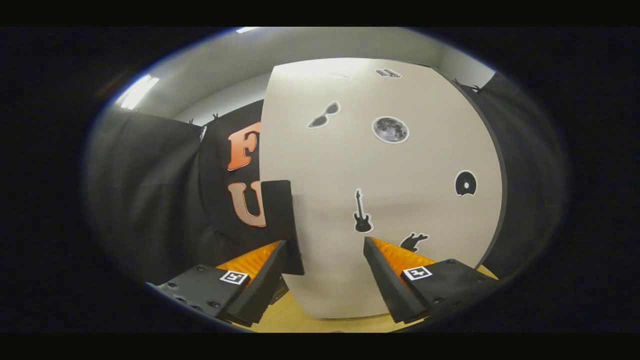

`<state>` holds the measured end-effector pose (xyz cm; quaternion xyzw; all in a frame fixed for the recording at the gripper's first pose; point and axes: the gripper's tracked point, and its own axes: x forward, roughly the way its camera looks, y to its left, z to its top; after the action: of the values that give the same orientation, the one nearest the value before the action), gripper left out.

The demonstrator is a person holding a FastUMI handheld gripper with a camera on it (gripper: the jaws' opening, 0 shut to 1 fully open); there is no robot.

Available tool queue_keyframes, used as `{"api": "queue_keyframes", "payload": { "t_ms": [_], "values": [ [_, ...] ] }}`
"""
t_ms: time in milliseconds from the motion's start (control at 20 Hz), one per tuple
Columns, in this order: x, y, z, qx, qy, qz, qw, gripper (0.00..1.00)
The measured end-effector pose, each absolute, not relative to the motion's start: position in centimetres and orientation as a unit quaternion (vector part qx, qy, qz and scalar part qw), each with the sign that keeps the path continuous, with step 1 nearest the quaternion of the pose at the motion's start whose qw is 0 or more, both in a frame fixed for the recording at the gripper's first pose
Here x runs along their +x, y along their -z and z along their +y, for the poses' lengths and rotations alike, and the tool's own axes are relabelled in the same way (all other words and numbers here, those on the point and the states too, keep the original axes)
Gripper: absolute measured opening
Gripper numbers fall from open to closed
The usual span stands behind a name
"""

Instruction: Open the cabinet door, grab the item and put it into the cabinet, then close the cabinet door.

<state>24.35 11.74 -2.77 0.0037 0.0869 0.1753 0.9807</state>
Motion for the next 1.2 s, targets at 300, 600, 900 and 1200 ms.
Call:
{"api": "queue_keyframes", "payload": {
  "t_ms": [300, 600, 900, 1200],
  "values": [
    [25.3, 3.0, 12.2, -0.001, -0.16, 0.082, 0.984, 0.98],
    [25.2, 2.9, 12.1, -0.016, -0.156, 0.08, 0.984, 0.96],
    [22.2, 1.5, 9.4, -0.021, -0.143, 0.064, 0.987, 0.97],
    [15.5, 0.1, 4.1, -0.025, -0.131, 0.051, 0.99, 0.97]
  ]
}}
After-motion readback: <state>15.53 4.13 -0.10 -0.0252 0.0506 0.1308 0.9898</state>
